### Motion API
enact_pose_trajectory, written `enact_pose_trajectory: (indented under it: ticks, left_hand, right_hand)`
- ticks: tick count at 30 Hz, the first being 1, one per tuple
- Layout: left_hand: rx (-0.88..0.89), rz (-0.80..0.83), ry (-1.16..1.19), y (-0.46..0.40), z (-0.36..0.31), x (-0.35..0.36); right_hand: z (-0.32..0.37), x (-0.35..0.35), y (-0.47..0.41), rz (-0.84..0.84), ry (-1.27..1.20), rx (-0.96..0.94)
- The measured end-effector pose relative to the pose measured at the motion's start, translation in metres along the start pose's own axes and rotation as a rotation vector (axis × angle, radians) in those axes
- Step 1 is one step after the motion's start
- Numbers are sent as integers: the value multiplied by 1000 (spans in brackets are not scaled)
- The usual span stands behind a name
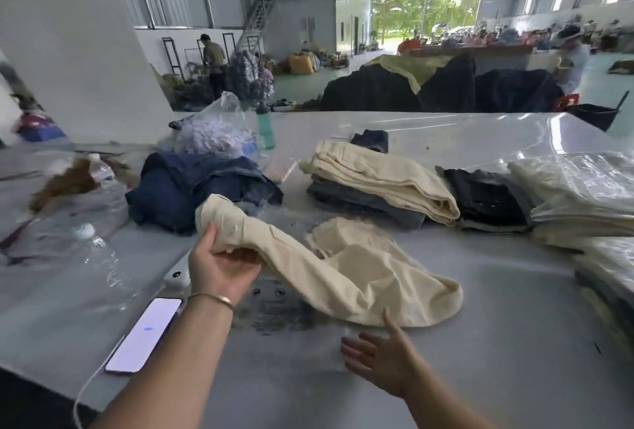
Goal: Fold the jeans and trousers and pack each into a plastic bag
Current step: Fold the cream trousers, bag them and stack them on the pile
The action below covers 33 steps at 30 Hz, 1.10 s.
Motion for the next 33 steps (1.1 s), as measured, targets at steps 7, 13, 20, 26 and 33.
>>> enact_pose_trajectory:
  ticks: [7,13,20,26,33]
  left_hand:
    - [112,-34,7,17,-70,-57]
    - [34,-107,38,16,-68,-90]
    - [-139,-104,-83,-10,-16,-59]
    - [-190,191,-13,-31,51,26]
    - [43,112,-24,-58,21,-5]
  right_hand:
    - [29,34,-13,18,-246,-354]
    - [88,18,-2,-118,-390,-477]
    - [195,2,79,-208,-307,-693]
    - [300,27,262,169,-350,-1247]
    - [241,17,218,309,-349,-1095]
Point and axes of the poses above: each hand's wrist, its own y-axis away from the middle knuckle, its own x-axis out of the palm, z = x × y, the point moved 10 cm from there along -y, towards the middle knuckle, and after that the axes turned 2 degrees about -y, right-handed, at the moved point
